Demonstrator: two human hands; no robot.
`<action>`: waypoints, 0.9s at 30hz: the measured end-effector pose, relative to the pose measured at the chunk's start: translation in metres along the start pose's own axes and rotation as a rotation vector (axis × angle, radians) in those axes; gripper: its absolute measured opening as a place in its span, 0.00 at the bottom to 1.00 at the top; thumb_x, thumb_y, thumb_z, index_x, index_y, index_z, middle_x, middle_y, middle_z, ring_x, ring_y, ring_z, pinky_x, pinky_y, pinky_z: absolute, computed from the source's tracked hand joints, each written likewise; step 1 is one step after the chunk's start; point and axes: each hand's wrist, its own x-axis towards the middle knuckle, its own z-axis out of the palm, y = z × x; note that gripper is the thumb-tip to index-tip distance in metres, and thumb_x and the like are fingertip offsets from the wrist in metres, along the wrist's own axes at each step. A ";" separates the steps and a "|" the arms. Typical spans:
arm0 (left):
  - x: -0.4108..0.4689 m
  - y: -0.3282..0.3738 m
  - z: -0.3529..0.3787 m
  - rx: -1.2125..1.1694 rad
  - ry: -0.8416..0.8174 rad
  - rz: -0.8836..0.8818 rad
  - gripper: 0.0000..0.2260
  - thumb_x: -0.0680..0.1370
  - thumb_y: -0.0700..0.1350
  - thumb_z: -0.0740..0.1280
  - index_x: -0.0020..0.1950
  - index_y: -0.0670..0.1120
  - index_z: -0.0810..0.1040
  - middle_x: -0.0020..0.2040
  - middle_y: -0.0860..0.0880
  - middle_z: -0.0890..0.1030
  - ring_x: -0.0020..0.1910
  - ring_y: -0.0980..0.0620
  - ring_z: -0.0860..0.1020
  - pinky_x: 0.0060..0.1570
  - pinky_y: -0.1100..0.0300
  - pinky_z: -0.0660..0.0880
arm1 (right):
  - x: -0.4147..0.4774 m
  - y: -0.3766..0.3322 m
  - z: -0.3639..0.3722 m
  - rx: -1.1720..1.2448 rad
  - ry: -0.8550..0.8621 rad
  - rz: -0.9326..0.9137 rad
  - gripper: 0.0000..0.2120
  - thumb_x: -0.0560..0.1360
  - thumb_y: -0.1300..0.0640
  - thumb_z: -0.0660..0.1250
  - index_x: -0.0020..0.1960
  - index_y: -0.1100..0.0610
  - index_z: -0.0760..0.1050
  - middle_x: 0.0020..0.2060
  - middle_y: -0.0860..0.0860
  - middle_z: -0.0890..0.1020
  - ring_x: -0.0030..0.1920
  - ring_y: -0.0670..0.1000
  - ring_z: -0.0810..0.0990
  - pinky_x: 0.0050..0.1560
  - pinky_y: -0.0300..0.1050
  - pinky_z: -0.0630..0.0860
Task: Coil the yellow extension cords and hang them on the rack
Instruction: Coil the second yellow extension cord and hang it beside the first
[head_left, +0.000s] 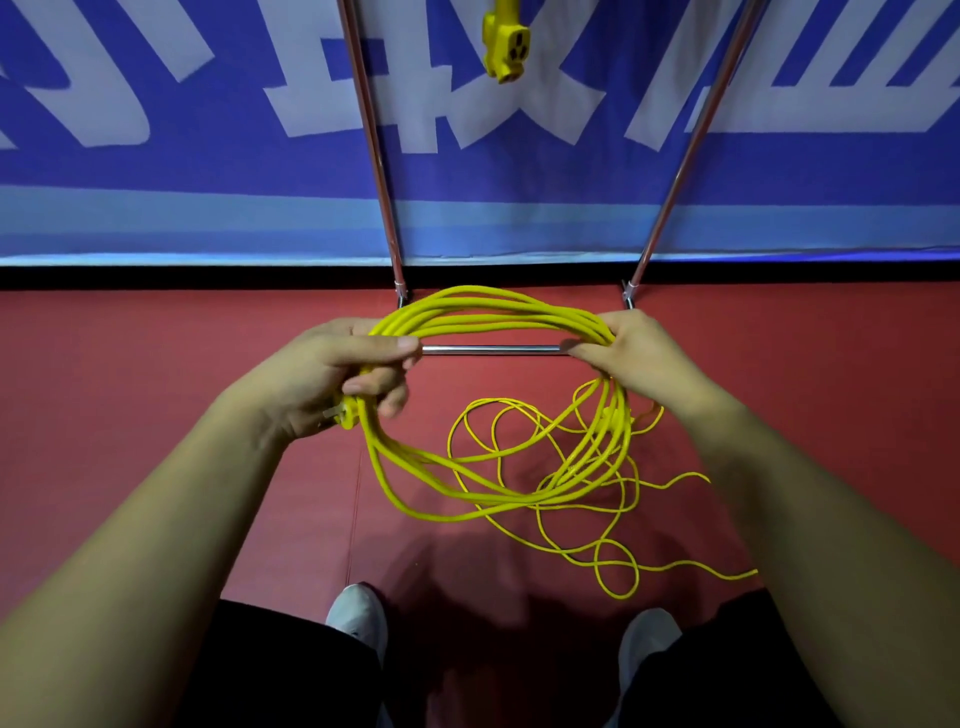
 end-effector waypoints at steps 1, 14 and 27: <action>0.000 -0.001 0.001 0.012 -0.025 0.001 0.16 0.64 0.52 0.78 0.37 0.43 0.77 0.23 0.48 0.69 0.33 0.43 0.79 0.37 0.59 0.77 | 0.000 0.001 0.001 0.011 -0.015 0.001 0.06 0.73 0.54 0.71 0.42 0.56 0.82 0.23 0.46 0.72 0.23 0.42 0.66 0.26 0.40 0.62; -0.003 -0.004 0.025 0.196 -0.230 -0.147 0.31 0.73 0.67 0.63 0.63 0.44 0.74 0.26 0.39 0.77 0.24 0.44 0.78 0.27 0.55 0.69 | 0.009 -0.001 0.003 0.057 -0.004 -0.055 0.09 0.75 0.51 0.70 0.36 0.44 0.78 0.26 0.46 0.74 0.28 0.45 0.68 0.31 0.43 0.66; 0.004 -0.009 0.038 0.066 -0.167 -0.143 0.17 0.77 0.53 0.64 0.48 0.37 0.78 0.19 0.49 0.62 0.14 0.55 0.59 0.19 0.65 0.55 | 0.014 -0.005 -0.001 0.033 0.001 -0.083 0.09 0.72 0.56 0.72 0.34 0.51 0.77 0.25 0.47 0.75 0.26 0.41 0.69 0.32 0.43 0.67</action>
